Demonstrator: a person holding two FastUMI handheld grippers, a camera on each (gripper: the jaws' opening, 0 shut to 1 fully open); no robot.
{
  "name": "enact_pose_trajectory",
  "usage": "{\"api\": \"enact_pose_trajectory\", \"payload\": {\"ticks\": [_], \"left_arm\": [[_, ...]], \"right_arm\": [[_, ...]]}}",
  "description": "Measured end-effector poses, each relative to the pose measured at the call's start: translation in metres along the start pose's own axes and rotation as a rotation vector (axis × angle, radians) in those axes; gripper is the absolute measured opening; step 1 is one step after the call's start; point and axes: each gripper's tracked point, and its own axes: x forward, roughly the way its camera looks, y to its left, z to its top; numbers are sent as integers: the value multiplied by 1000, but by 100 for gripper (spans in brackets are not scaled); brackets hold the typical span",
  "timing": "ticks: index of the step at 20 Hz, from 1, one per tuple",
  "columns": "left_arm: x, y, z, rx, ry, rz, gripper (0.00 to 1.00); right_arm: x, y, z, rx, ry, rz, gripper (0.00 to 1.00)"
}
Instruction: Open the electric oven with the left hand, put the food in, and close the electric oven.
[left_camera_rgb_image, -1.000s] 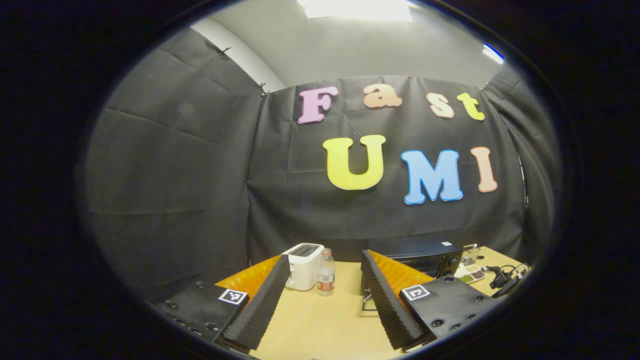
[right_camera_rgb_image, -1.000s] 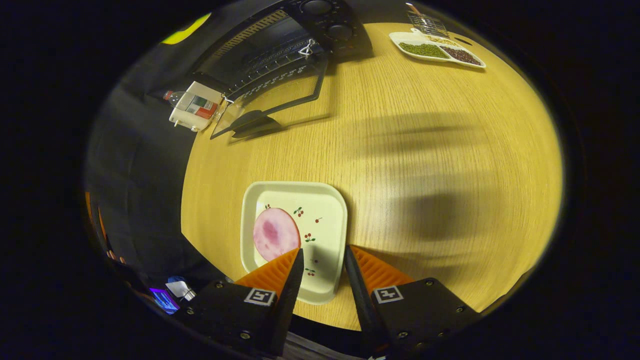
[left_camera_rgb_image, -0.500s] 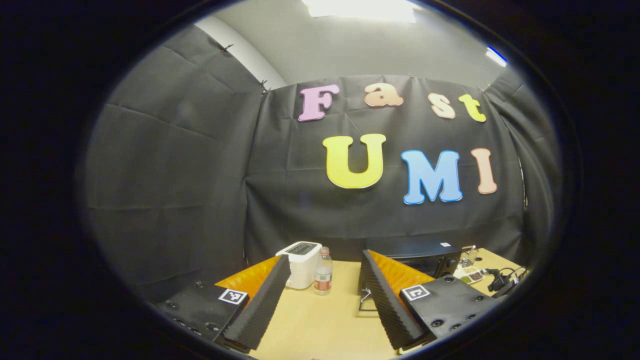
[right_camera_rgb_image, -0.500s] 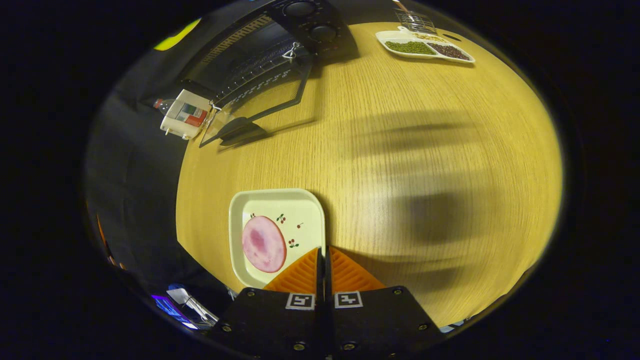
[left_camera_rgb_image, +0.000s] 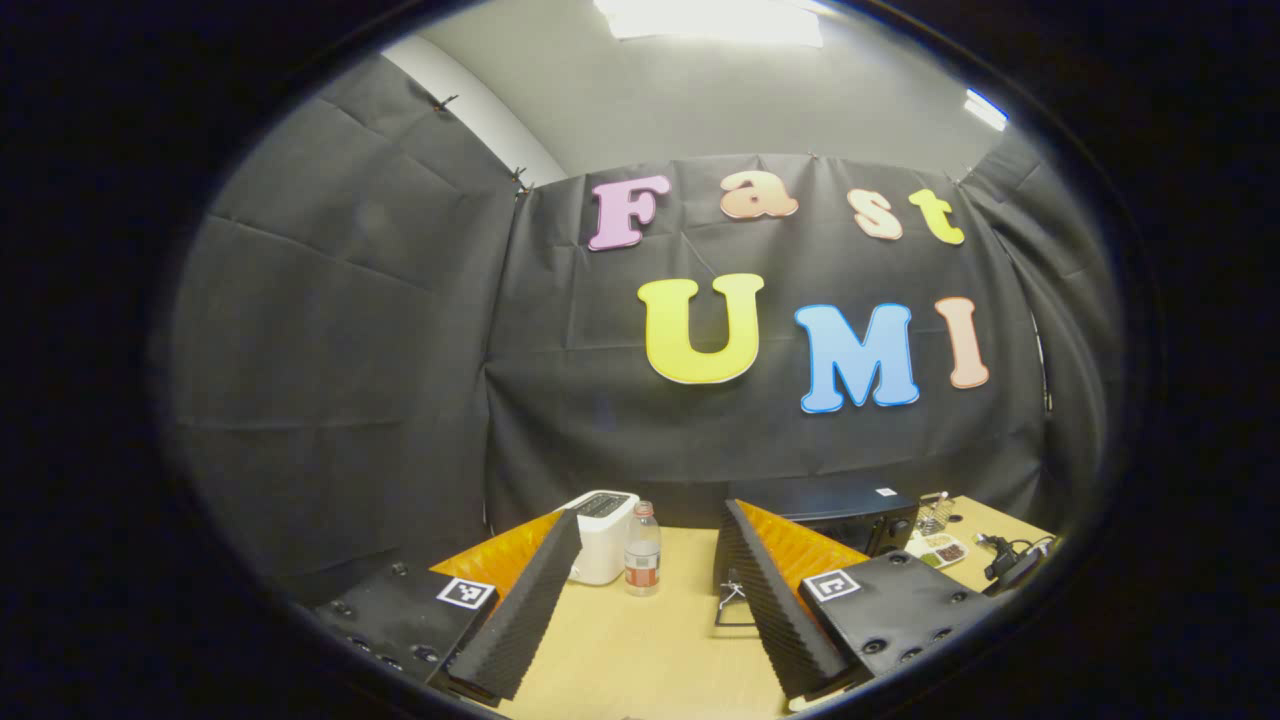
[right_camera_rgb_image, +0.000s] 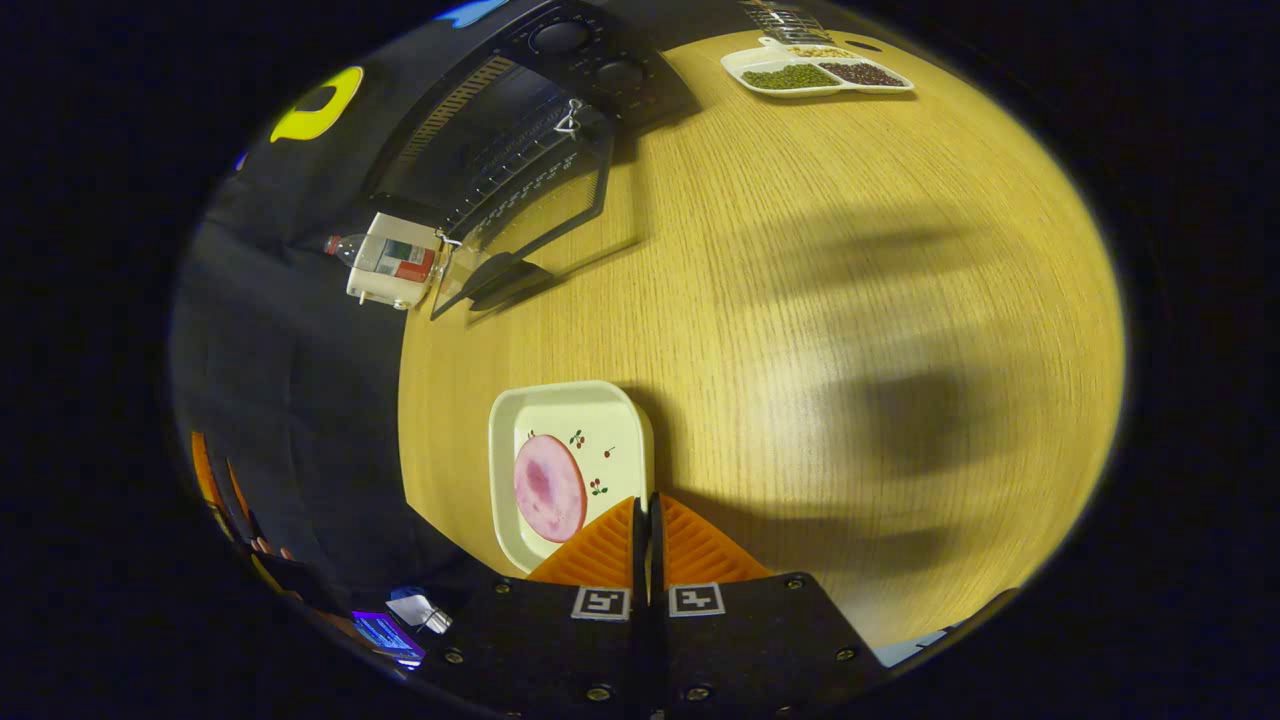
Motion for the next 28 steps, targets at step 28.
{"api": "enact_pose_trajectory", "payload": {"ticks": [28], "left_arm": [[120, 19, -43, -35, 53, -68, 96]], "right_arm": [[40, 117, 172, 694, -485, 94, 0]]}}
